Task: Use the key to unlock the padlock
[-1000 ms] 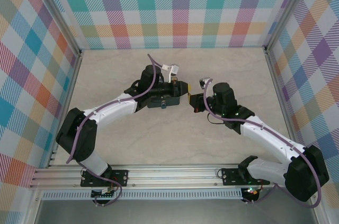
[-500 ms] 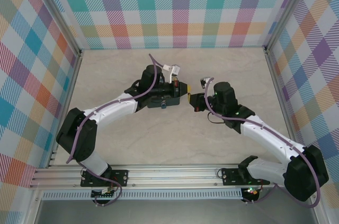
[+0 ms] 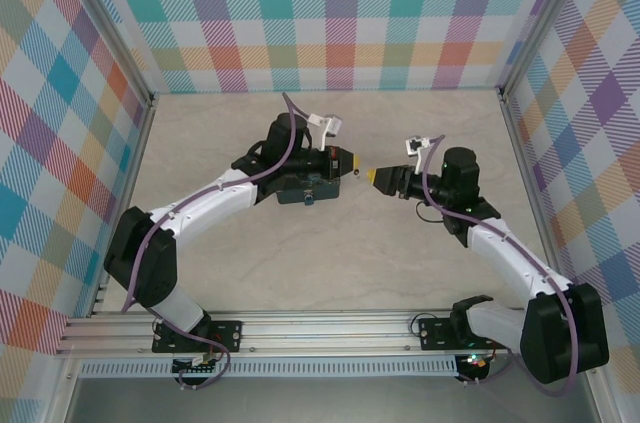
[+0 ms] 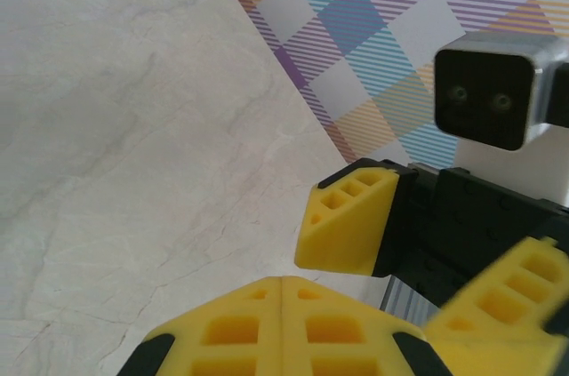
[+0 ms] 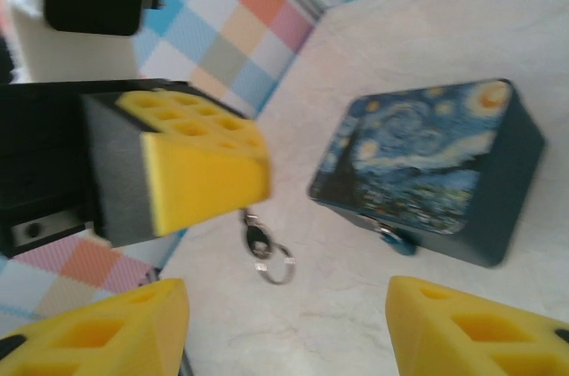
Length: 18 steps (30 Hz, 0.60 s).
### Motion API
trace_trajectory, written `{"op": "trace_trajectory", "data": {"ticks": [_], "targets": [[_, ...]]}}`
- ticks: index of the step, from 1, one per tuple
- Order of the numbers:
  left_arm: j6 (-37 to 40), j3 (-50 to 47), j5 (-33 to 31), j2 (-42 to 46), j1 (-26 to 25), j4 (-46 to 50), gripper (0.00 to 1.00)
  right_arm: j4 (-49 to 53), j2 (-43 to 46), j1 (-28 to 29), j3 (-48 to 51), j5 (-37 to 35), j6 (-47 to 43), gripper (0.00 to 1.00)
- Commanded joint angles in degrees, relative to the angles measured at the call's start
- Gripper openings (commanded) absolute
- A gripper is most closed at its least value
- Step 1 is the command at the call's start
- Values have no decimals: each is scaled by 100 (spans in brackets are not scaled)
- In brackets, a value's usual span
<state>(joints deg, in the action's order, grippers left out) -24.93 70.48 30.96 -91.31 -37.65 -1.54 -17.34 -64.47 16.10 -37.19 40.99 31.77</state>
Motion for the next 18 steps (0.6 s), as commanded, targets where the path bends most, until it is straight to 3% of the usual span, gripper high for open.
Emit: {"op": "trace_trajectory", "data": {"ticks": [1,18], "targets": [[133,211,-21,194,-51,169,0,-924,-171,-13,-21,801,116,63],[41,244,78,151,-57,95,0,-1491,-1019,154,-359,978,329,53]]}}
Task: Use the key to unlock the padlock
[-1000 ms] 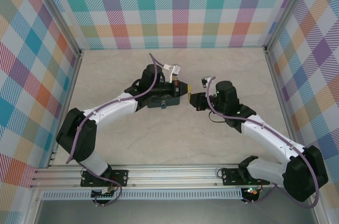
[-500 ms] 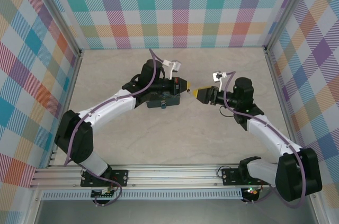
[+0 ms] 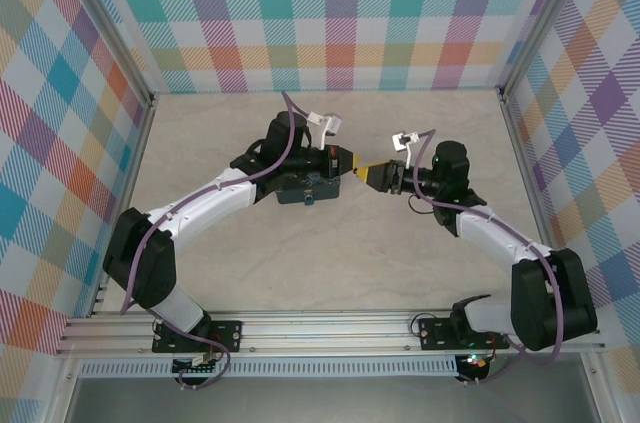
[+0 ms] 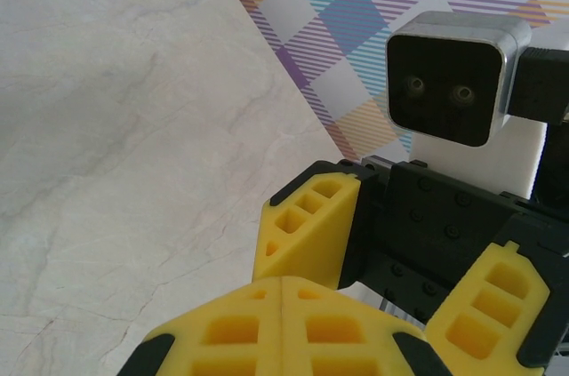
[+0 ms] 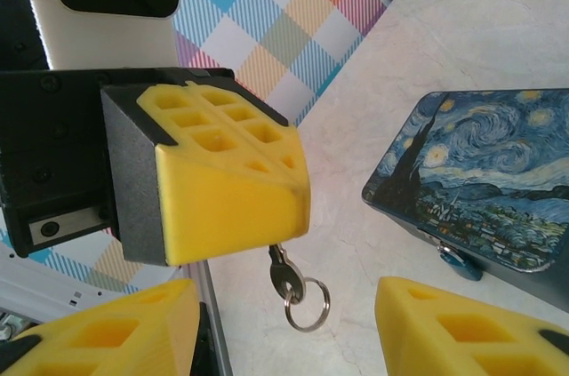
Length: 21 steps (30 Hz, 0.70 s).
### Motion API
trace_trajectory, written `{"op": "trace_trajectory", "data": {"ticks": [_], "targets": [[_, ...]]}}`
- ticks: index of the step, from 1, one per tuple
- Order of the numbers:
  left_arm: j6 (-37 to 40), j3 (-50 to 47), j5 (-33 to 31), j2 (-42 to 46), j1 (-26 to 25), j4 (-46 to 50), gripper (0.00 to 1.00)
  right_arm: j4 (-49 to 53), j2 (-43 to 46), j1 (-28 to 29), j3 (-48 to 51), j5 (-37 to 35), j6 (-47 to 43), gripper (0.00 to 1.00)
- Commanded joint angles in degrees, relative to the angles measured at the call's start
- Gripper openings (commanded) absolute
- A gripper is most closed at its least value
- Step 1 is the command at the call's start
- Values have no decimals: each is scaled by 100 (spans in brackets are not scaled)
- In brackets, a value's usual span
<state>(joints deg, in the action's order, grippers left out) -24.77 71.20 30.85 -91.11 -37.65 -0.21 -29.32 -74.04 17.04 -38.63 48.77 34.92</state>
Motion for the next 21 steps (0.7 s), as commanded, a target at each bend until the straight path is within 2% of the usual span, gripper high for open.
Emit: {"op": "trace_trajectory", "data": {"ticks": [1,11,21], "targets": [[45,173,88,127,-58,-30,0,-306,-83,63,-225,202,28,52],[86,197,35,120,-57,21,0,-288,-276,178,-301,244,50,43],[73,169,-25,145,-54,9,0,-339,-231,196,-121,121,49,46]]}}
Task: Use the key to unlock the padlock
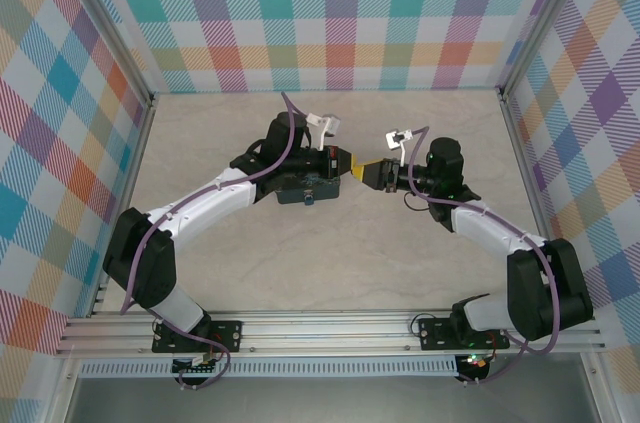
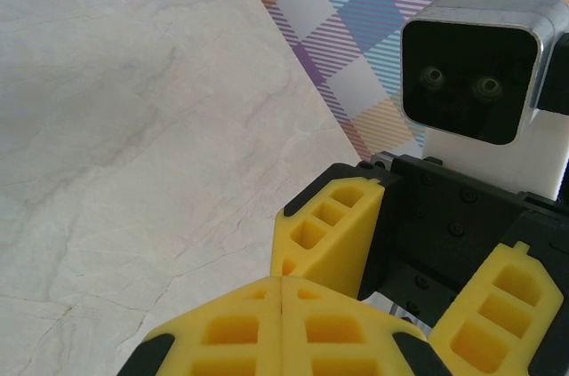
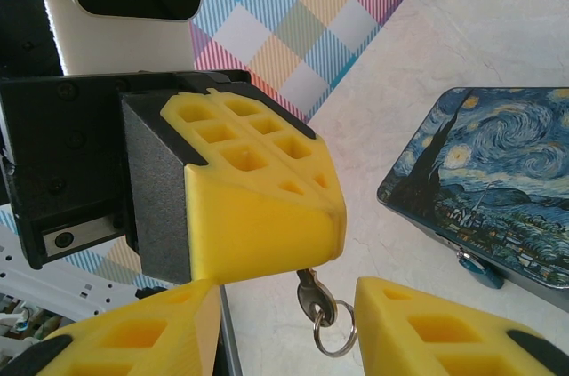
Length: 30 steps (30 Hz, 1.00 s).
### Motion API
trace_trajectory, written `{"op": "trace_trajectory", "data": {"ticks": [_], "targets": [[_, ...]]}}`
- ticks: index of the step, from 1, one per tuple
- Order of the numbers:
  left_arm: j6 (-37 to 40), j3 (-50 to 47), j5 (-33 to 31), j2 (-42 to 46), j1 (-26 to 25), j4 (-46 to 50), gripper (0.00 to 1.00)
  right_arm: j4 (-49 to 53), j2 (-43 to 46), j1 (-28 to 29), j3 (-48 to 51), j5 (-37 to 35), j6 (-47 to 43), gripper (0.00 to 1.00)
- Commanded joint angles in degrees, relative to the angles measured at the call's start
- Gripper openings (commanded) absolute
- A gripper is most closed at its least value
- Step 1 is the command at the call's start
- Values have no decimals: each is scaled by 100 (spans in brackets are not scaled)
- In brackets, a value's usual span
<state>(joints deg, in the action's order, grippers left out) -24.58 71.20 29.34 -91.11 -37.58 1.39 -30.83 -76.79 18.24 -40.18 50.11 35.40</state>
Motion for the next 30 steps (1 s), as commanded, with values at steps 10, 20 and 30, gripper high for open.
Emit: {"op": "trace_trajectory", "data": {"ticks": [10,20,30], "targets": [[57,166,109,145,-60,-139,0,17,437,-7,289,-105,-244,49],[19,147,133,164,-57,-174,0,86,462,-50,355,-63,-295,44],[-29,124,203,156,-57,-245,0,-221,69,-31,138,67,-130,44]]}}
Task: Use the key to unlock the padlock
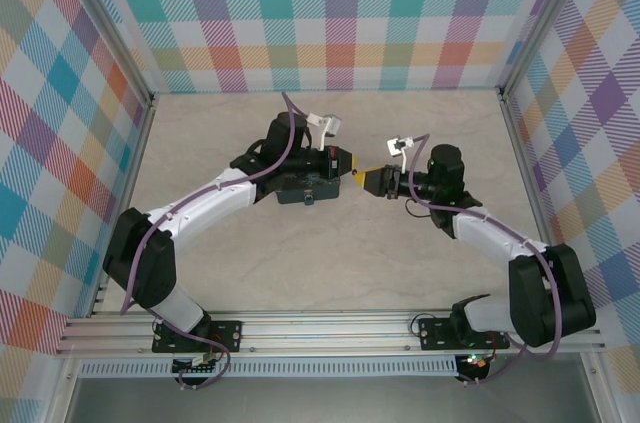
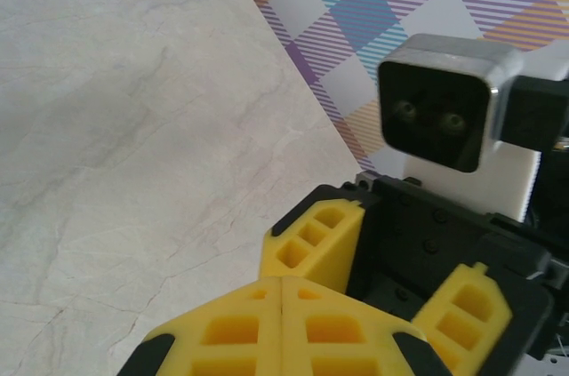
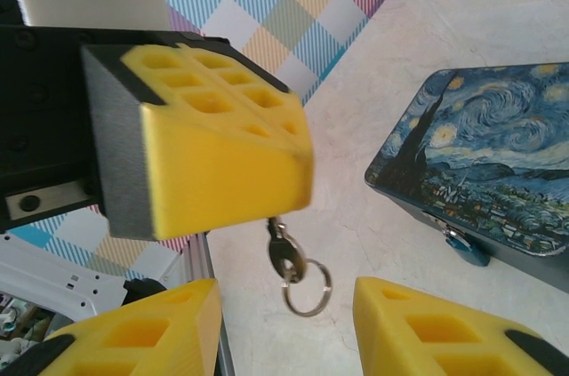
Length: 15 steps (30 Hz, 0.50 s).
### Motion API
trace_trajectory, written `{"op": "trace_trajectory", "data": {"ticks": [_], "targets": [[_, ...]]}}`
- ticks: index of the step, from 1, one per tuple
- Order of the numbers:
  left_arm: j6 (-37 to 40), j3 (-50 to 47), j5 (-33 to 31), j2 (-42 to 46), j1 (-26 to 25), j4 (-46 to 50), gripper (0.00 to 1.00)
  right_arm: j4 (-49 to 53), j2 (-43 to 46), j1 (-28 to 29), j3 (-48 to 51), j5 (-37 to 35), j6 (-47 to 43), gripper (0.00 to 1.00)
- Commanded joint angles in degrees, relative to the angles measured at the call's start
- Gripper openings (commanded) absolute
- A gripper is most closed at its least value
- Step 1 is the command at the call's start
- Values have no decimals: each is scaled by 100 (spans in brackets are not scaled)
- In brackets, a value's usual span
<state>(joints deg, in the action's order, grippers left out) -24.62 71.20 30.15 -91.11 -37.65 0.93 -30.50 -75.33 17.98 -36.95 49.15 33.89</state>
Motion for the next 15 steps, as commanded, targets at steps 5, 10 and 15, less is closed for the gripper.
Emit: {"op": "trace_trajectory", "data": {"ticks": [5,10,15], "targets": [[-59,111,136,146,-56,-245,0,-305,-156,21,-255,179,46,40],[-64,106,160,137,-57,-262,0,-436,-258,49,-295,209,133,37],[-69,109,153,129,-56,-259,0,-518,-309,66,-312,227,205,31]]}}
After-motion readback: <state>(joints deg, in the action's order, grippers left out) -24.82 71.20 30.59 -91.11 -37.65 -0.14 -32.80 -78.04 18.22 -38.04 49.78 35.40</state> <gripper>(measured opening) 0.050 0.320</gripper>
